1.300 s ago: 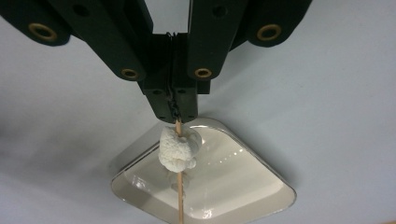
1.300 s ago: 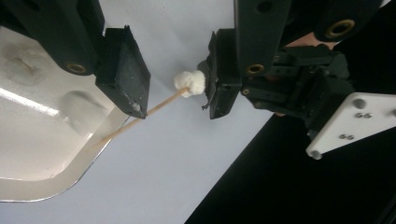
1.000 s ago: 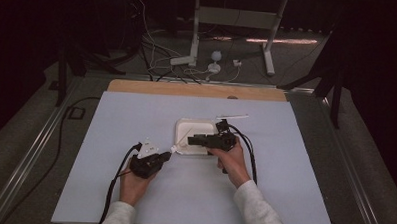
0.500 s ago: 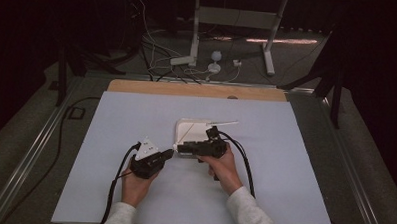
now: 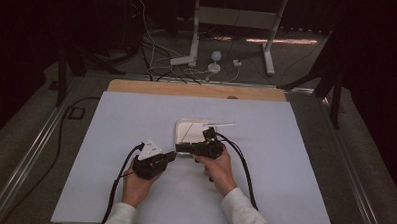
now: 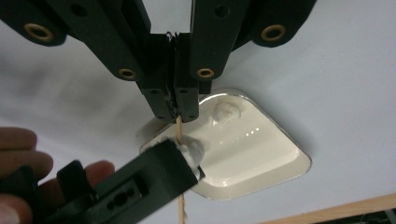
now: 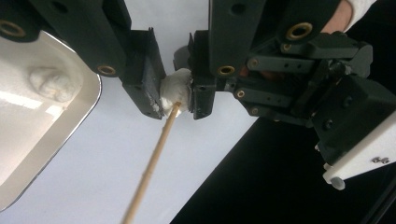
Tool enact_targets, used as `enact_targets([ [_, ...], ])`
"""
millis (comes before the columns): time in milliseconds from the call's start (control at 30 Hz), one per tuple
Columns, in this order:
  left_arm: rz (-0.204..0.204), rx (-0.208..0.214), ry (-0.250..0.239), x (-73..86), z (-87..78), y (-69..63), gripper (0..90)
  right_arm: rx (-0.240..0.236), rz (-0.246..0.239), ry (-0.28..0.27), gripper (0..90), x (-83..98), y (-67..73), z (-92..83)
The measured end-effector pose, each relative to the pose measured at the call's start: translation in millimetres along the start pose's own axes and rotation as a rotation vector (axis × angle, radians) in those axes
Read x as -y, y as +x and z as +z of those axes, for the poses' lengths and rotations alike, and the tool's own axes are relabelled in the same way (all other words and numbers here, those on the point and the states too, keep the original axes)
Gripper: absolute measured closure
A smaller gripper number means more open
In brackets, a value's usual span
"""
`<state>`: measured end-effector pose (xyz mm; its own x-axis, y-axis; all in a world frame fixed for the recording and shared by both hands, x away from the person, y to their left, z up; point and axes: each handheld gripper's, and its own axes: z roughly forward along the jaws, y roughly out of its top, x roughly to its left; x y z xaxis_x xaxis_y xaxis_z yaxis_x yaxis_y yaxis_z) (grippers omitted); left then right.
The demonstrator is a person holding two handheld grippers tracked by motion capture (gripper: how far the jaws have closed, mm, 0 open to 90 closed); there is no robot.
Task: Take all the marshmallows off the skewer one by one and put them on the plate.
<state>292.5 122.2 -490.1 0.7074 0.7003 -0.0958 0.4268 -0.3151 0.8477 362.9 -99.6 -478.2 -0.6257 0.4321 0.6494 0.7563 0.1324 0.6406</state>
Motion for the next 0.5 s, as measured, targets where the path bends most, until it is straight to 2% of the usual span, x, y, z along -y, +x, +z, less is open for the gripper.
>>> enact_targets([
  [67,0.011,-0.008,0.025,1.3,1.7,-0.3,87.5,0.003,-0.006,-0.014,75.9,-0.2,0.4,-0.6],
  [200,0.011,0.001,0.030,0.9,2.9,-1.0,88.2,0.008,-0.006,-0.026,76.0,-1.7,1.8,-3.5],
  [267,0.015,-0.013,0.023,0.6,1.7,-2.2,89.5,0.004,-0.012,-0.027,74.5,-1.1,2.2,-3.4],
  [367,0.012,-0.007,-0.002,-1.3,-0.1,-3.8,90.0,0.010,-0.025,-0.021,64.3,0.0,4.1,-0.5],
  [500,0.014,-0.011,-0.007,-1.6,0.3,-5.9,90.0,0.016,-0.030,-0.011,68.2,3.5,6.4,6.7],
])
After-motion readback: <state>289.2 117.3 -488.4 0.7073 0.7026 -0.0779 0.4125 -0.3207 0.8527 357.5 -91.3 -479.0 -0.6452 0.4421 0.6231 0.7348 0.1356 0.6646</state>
